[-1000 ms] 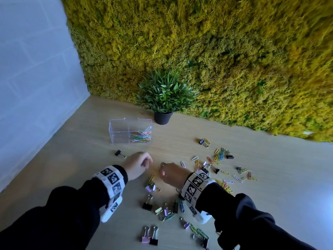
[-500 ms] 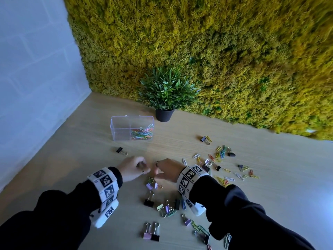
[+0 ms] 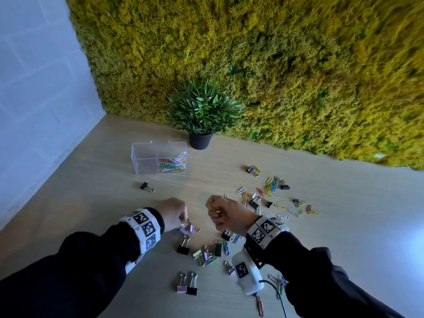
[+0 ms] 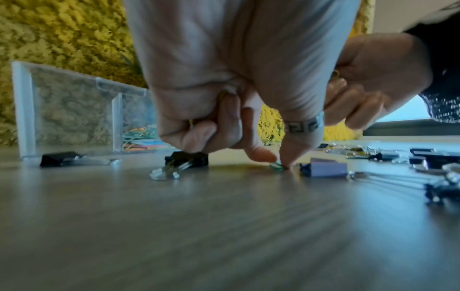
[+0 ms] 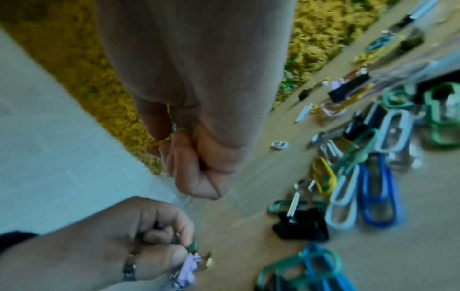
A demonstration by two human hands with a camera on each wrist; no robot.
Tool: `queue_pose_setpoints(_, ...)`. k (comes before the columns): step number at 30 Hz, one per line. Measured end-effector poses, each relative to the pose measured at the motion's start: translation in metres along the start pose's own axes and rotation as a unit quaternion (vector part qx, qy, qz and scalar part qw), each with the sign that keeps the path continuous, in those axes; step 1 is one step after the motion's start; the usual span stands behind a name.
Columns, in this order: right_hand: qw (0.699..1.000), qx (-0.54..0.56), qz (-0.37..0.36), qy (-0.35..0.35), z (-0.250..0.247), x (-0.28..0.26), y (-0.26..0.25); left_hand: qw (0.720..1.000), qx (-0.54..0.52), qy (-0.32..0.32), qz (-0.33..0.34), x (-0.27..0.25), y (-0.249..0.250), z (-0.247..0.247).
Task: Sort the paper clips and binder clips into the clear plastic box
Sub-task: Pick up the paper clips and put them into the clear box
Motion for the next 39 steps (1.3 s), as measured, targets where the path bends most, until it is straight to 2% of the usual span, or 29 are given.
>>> queue_pose_setpoints(2, 0.997, 0.074, -0.015, -0.004, -0.005, -0.007, 0.003, 1.000, -0.003, 0.003, 0.015, 0.000, 0.003, -0.004)
queue_pose_setpoints(3, 0.996, 0.087, -0.017, 0.014, -0.011, -0.010, 0.005, 0.998, -0.046, 0.024, 0.023, 0.000, 0.003, -0.010)
queue_pose_setpoints(4, 0.995, 0.092, -0.019, 0.036, -0.018, -0.014, 0.009, 0.991, -0.116, 0.053, 0.026, -0.002, 0.000, -0.019)
queue_pose_setpoints(5, 0.994, 0.093, -0.023, 0.057, -0.025, -0.018, 0.011, 0.973, -0.216, 0.077, 0.026, -0.004, -0.004, -0.027)
queue_pose_setpoints(6, 0.993, 0.089, -0.024, 0.071, -0.032, -0.023, 0.014, 0.934, -0.347, 0.085, 0.027, -0.007, -0.008, -0.032)
queue_pose_setpoints(7, 0.994, 0.080, -0.018, 0.078, -0.036, -0.027, 0.017, 0.870, -0.485, 0.077, 0.032, -0.010, -0.009, -0.033)
queue_pose_setpoints(8, 0.996, 0.048, -0.010, 0.081, -0.039, -0.032, 0.020, 0.794, -0.604, 0.061, 0.038, -0.013, -0.007, -0.031)
queue_pose_setpoints(9, 0.997, -0.010, -0.006, 0.083, -0.042, -0.036, 0.022, 0.728, -0.683, 0.044, 0.043, -0.016, -0.003, -0.030)
queue_pose_setpoints(10, 0.992, -0.095, -0.010, 0.077, -0.042, -0.039, 0.022, 0.688, -0.723, 0.028, 0.048, -0.020, 0.001, -0.029)
queue_pose_setpoints(11, 0.978, -0.196, -0.023, 0.062, -0.040, -0.042, 0.022, 0.669, -0.741, 0.011, 0.055, -0.022, 0.006, -0.026)
queue_pose_setpoints(12, 0.954, -0.295, -0.038, 0.039, -0.035, -0.045, 0.021, 0.663, -0.746, -0.006, 0.064, -0.024, 0.012, -0.022)
queue_pose_setpoints(15, 0.864, -0.502, -0.024, -0.020, -0.031, -0.044, 0.037, 0.671, -0.735, -0.061, 0.077, -0.027, 0.026, -0.004)
queue_pose_setpoints(17, 0.810, -0.587, -0.014, 0.004, -0.036, -0.044, 0.037, 0.687, -0.718, -0.091, 0.065, -0.029, 0.032, 0.011)
queue_pose_setpoints(18, 0.793, -0.609, -0.019, 0.022, -0.037, -0.042, 0.036, 0.711, -0.694, -0.104, 0.055, -0.031, 0.034, 0.018)
queue_pose_setpoints(19, 0.783, -0.620, -0.024, 0.042, -0.041, -0.039, 0.035, 0.750, -0.650, -0.112, 0.045, -0.032, 0.037, 0.024)
queue_pose_setpoints(20, 0.775, -0.629, -0.019, 0.059, -0.043, -0.038, 0.033, 0.809, -0.576, -0.109, 0.040, -0.033, 0.040, 0.029)
queue_pose_setpoints(22, 0.758, -0.646, -0.010, 0.085, -0.045, -0.034, 0.030, 0.930, -0.357, -0.071, 0.046, -0.033, 0.046, 0.032)
queue_pose_setpoints(23, 0.750, -0.654, -0.011, 0.098, -0.046, -0.032, 0.030, 0.966, -0.247, -0.044, 0.057, -0.033, 0.050, 0.032)
queue_pose_setpoints(24, 0.746, -0.657, -0.014, 0.108, -0.044, -0.033, 0.028, 0.985, -0.161, -0.025, 0.061, -0.033, 0.054, 0.034)
queue_pose_setpoints(26, 0.739, -0.663, -0.019, 0.120, -0.037, -0.038, 0.024, 0.997, -0.043, 0.004, 0.060, -0.034, 0.058, 0.037)
queue_pose_setpoints(28, 0.738, -0.666, -0.021, 0.108, -0.028, -0.042, 0.022, 0.998, 0.003, 0.027, 0.065, -0.032, 0.059, 0.040)
queue_pose_setpoints(33, 0.704, -0.704, -0.037, 0.084, -0.016, -0.045, 0.023, 0.996, 0.034, 0.030, 0.079, -0.029, 0.062, 0.050)
queue_pose_setpoints(37, 0.689, -0.719, -0.052, 0.079, -0.009, -0.046, 0.027, 0.997, 0.027, 0.033, 0.068, -0.028, 0.061, 0.051)
queue_pose_setpoints(39, 0.664, -0.742, -0.033, 0.080, -0.008, -0.045, 0.029, 0.997, 0.017, 0.032, 0.062, -0.027, 0.060, 0.049)
Point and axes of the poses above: each hand's wrist, its own x-axis towards the middle knuckle, its own z-axis out of the palm, y = z × x, the point moved 8 cm from there along x, towards the middle knuckle, and after that the axes turned 4 degrees about -y, right-handed, at the moved point
